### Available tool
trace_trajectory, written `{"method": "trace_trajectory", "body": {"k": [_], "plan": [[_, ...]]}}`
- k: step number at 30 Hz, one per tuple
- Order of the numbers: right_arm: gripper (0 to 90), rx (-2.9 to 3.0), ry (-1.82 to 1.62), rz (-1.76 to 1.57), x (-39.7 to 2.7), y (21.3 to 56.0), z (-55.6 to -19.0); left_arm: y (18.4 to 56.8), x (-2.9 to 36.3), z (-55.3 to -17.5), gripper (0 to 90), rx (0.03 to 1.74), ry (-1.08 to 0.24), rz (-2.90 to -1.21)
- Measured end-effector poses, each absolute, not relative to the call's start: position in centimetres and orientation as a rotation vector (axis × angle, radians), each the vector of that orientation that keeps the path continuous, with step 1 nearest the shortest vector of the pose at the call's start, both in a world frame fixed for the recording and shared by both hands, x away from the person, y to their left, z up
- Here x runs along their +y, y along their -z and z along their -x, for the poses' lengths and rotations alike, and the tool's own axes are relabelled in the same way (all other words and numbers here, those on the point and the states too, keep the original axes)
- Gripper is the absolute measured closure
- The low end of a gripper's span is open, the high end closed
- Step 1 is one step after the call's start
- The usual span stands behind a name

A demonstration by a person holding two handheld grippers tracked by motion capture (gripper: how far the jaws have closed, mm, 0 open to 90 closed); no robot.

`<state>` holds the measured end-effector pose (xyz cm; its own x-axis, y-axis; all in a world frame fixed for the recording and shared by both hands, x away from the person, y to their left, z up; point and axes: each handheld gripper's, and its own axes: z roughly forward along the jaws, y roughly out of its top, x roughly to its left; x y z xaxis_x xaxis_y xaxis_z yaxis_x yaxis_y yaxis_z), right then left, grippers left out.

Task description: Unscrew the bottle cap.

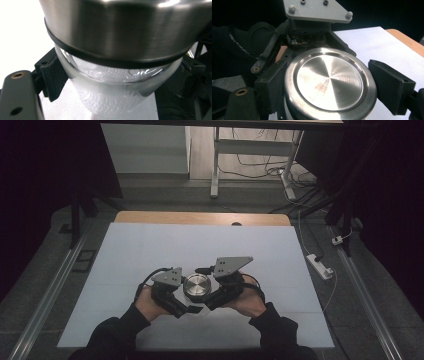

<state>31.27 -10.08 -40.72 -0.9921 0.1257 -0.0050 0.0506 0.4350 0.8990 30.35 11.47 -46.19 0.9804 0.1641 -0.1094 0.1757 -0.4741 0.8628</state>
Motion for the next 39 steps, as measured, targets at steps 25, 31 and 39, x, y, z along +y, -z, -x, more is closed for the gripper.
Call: {"method": "trace_trajectory", "body": {"k": [25, 31, 39], "plan": [[1.6, 2.518, -1.542, -0.533, -9.8, 40.5, -31.6, 46.2, 11.2, -30.5, 16.1, 0.508, -0.121, -2.044], [19.1, 2.364, -1.543, -0.527, -8.9, 41.1, -30.2, 46.1, 10.8, -30.1, 16.1, 0.505, -0.146, -2.057], [19.4, 2.543, -1.685, -0.233, -10.4, 40.4, -31.3, 45.6, 11.2, -30.1, 16.1, 0.278, -0.029, -2.065]]}}
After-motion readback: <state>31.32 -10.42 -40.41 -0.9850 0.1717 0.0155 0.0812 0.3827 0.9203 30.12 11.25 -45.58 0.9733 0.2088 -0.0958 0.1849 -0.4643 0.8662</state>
